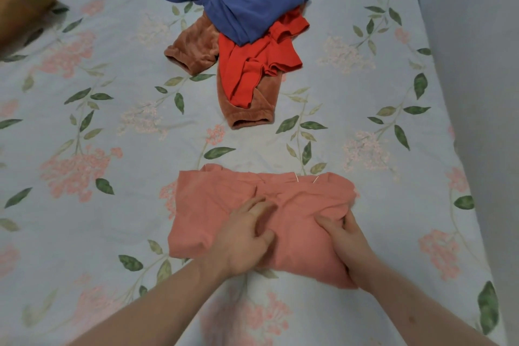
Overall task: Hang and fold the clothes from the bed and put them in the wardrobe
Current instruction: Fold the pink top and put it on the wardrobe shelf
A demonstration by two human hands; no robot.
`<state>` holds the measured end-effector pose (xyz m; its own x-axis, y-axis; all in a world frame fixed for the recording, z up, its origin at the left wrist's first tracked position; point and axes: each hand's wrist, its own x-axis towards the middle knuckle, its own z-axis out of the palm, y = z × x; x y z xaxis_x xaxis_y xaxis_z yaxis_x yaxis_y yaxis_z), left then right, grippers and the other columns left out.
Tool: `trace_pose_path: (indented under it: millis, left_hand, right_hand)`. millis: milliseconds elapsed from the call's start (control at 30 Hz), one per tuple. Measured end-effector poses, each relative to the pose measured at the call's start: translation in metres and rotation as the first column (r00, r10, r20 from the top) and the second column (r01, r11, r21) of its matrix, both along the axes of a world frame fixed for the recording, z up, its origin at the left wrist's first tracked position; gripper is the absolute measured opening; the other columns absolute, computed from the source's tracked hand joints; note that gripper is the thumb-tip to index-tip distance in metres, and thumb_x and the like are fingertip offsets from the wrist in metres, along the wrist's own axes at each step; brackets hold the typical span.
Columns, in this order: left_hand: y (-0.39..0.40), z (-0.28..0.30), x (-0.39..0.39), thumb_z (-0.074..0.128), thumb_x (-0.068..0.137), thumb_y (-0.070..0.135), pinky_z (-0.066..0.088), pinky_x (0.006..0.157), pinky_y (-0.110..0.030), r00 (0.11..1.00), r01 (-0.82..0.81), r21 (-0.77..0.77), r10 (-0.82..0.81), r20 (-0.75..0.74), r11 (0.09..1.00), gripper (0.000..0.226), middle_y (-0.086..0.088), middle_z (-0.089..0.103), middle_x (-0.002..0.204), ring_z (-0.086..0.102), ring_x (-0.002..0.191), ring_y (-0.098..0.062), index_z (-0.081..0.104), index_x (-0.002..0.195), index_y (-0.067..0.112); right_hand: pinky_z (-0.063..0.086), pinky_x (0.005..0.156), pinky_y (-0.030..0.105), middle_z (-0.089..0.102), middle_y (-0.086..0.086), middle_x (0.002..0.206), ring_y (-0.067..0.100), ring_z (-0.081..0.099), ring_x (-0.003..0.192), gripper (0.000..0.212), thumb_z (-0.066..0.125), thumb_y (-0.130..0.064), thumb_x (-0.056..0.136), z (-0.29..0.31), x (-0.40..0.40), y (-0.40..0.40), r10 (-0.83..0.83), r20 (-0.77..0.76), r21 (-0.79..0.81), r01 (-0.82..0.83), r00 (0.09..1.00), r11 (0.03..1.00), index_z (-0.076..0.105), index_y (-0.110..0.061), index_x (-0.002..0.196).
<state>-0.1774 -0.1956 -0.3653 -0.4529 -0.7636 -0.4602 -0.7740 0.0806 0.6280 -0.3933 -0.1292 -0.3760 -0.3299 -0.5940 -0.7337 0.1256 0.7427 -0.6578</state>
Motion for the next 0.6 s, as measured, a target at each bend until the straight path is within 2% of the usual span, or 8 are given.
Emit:
trace_pose_path:
  millis: [100,200,300,367,400,500,533,600]
  left_hand:
    - [-0.002,0.009,0.015,0.060,0.093,0.026,0.032,0.110,-0.015,0.952,-0.262,0.240,0.291,-0.092,0.935,0.040,0.020,0.058,0.134,0.052,0.126,0.001,0.062,0.133,0.030]
    - [-0.009,0.014,0.018,0.059,0.089,0.028,0.046,0.109,-0.031,0.831,-0.457,0.371,0.537,-0.146,0.809,0.027,0.021,0.072,0.113,0.064,0.109,0.003,0.071,0.112,0.034]
    - [-0.019,0.029,0.017,0.061,0.097,0.021,0.054,0.079,-0.028,0.629,-0.523,0.588,0.745,-0.222,0.617,0.018,0.006,0.074,0.089,0.068,0.078,-0.011,0.078,0.093,0.026]
    - [-0.025,0.039,0.022,0.055,0.100,0.028,0.048,0.068,-0.023,0.590,-0.516,0.611,0.766,-0.255,0.601,0.029,0.007,0.068,0.074,0.062,0.065,-0.007,0.076,0.082,0.022]
    - [-0.029,0.042,0.026,0.051,0.101,0.033,0.049,0.073,-0.025,0.587,-0.534,0.594,0.770,-0.252,0.602,0.033,0.008,0.071,0.075,0.065,0.071,-0.006,0.076,0.081,0.024]
    - [-0.038,0.042,0.043,0.048,0.100,0.041,0.046,0.104,-0.043,0.499,-0.493,0.672,0.813,-0.301,0.552,0.035,-0.007,0.075,0.114,0.068,0.115,-0.024,0.078,0.109,0.024]
    - [-0.039,0.040,0.052,0.052,0.098,0.041,0.045,0.107,-0.046,0.465,-0.478,0.710,0.835,-0.295,0.517,0.036,-0.012,0.073,0.120,0.066,0.119,-0.028,0.076,0.115,0.020]
    - [-0.041,0.035,0.073,0.065,0.090,0.034,0.049,0.105,-0.049,0.443,-0.545,0.699,0.867,-0.229,0.463,0.032,-0.012,0.074,0.116,0.069,0.114,-0.029,0.074,0.116,0.017]
  right_hand:
    - [0.049,0.096,0.034,0.058,-0.014,0.137,0.011,0.060,0.118,0.072,0.074,-0.037,0.089,0.021,0.003,-0.006,0.043,0.060,-0.037,-0.041,0.997,0.998,0.038,-0.044,0.151]
    - [0.052,0.091,0.030,0.060,-0.020,0.134,0.006,0.061,0.117,0.068,0.072,-0.031,0.092,0.045,0.016,-0.016,0.106,0.111,-0.109,-0.094,0.988,0.990,0.039,-0.046,0.149]
    - [0.051,0.105,0.038,0.060,-0.019,0.138,0.004,0.061,0.123,0.065,0.070,-0.026,0.096,0.060,0.039,-0.029,0.205,0.183,-0.185,-0.171,0.962,0.968,0.039,-0.050,0.147]
    - [0.047,0.111,0.048,0.060,-0.015,0.141,0.009,0.060,0.128,0.066,0.070,-0.035,0.091,0.064,0.061,-0.039,0.300,0.203,-0.227,-0.253,0.932,0.940,0.039,-0.051,0.147]
    - [0.046,0.111,0.050,0.060,-0.014,0.141,0.011,0.060,0.128,0.068,0.070,-0.041,0.086,0.062,0.073,-0.043,0.347,0.192,-0.231,-0.301,0.918,0.925,0.039,-0.054,0.146]
    - [0.049,0.106,0.055,0.059,-0.019,0.139,0.012,0.064,0.121,0.069,0.063,-0.047,0.075,0.054,0.108,-0.056,0.448,0.115,-0.224,-0.416,0.887,0.881,0.039,-0.066,0.136]
    - [0.050,0.105,0.055,0.057,-0.019,0.141,0.014,0.065,0.119,0.071,0.062,-0.044,0.074,0.048,0.119,-0.059,0.460,0.111,-0.224,-0.428,0.881,0.875,0.036,-0.068,0.136]
    - [0.051,0.105,0.050,0.049,-0.017,0.150,0.016,0.063,0.123,0.077,0.059,-0.032,0.073,0.041,0.139,-0.065,0.490,0.129,-0.250,-0.450,0.862,0.857,0.030,-0.067,0.136]
